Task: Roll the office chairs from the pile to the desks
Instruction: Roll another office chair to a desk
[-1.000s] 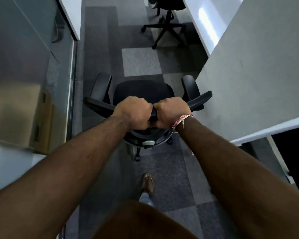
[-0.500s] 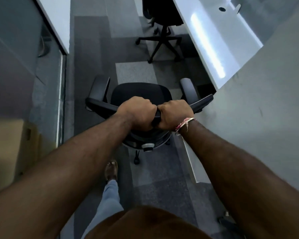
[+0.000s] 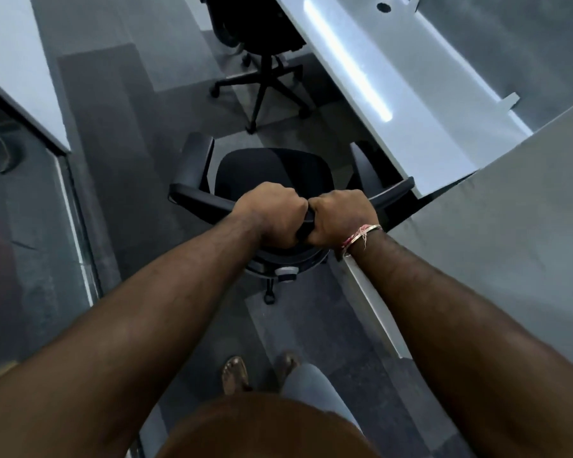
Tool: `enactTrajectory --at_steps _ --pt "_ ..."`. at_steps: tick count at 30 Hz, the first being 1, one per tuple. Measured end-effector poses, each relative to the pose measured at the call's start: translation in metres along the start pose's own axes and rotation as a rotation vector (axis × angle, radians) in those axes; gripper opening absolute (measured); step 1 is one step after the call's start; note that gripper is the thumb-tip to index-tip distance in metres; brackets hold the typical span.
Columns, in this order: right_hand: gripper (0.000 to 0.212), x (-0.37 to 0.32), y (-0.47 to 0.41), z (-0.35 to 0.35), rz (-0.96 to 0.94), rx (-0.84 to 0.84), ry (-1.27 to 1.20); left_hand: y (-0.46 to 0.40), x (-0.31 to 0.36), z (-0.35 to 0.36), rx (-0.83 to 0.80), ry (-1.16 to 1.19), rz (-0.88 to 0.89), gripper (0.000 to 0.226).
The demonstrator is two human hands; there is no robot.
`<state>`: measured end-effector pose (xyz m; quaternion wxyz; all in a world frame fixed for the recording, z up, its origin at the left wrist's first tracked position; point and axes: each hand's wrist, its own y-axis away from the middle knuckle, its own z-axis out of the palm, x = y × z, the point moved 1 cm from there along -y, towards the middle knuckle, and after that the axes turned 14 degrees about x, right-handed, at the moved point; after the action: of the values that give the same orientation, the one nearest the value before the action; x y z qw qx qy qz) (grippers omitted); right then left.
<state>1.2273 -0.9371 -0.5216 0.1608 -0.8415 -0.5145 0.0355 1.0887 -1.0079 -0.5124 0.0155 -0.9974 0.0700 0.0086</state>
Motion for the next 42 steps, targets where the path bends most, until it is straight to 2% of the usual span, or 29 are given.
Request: enactTrajectory --at_steps 15,22,31,42 --pt "0.035 0.122 -0.157 0.066 0.117 -0.047 0.049 -0.191 -0.126 0.008 0.013 -0.033 0.107 0.03" --pt "0.03 0.154 -0.209 0.086 0.2 -0.086 0.044 -0.254 -0.17 0.013 0.02 -0.044 0.216 0.031" --pt "0.027 0.15 -0.271 0.108 0.394 -0.097 0.114 -0.297 -0.24 0.015 0.067 0.001 0.391 0.031" --pt "0.024 0.08 -0.343 0.125 0.754 -0.076 0.175 -0.301 -0.335 0.011 -0.015 -0.025 0.625 0.022"
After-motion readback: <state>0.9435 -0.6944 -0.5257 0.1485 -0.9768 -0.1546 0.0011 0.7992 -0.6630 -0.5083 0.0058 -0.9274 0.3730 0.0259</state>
